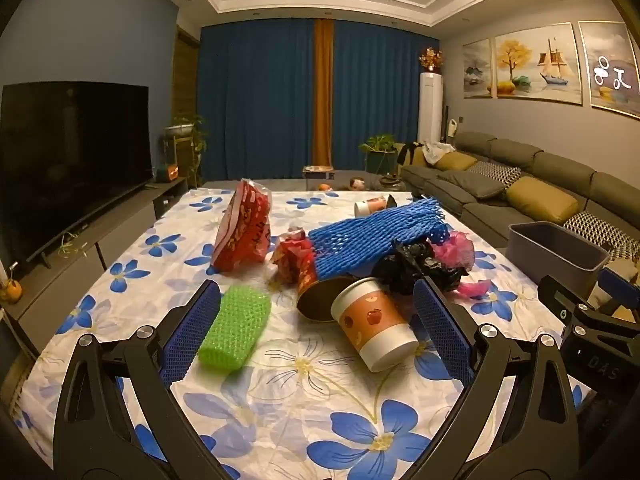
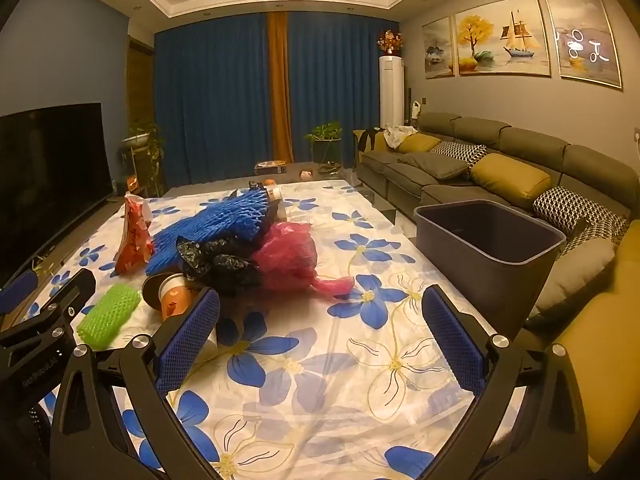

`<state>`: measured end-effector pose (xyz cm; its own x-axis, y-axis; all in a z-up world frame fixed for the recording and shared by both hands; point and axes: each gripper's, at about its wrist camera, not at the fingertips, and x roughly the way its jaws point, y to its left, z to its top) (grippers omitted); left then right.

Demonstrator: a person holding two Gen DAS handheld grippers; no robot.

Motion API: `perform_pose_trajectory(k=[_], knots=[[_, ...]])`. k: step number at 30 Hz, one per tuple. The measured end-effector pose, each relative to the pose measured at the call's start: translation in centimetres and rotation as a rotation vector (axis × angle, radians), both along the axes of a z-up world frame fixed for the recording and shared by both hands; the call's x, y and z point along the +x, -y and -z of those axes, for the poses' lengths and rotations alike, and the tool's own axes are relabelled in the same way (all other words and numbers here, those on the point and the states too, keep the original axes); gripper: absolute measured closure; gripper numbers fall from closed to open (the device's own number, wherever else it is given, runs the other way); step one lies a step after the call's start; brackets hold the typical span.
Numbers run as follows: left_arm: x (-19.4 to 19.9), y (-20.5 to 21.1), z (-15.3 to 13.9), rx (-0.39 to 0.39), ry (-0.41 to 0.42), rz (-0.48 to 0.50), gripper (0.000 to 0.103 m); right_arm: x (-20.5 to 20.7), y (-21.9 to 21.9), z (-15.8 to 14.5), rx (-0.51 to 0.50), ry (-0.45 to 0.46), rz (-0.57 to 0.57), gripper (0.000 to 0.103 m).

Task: Collect trash

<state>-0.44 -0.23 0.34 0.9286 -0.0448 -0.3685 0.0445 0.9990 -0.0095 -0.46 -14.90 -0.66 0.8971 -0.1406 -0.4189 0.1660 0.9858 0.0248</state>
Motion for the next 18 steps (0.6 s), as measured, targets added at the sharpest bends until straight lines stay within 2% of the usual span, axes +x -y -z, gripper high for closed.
perform_pose_trajectory(k=[18], knots=[[-0.11,0.03,-0.12,-0.019,0.004,0.024,0.008,-0.62,0.60,-0.33,-0.010,0.013,0.042,0.005]])
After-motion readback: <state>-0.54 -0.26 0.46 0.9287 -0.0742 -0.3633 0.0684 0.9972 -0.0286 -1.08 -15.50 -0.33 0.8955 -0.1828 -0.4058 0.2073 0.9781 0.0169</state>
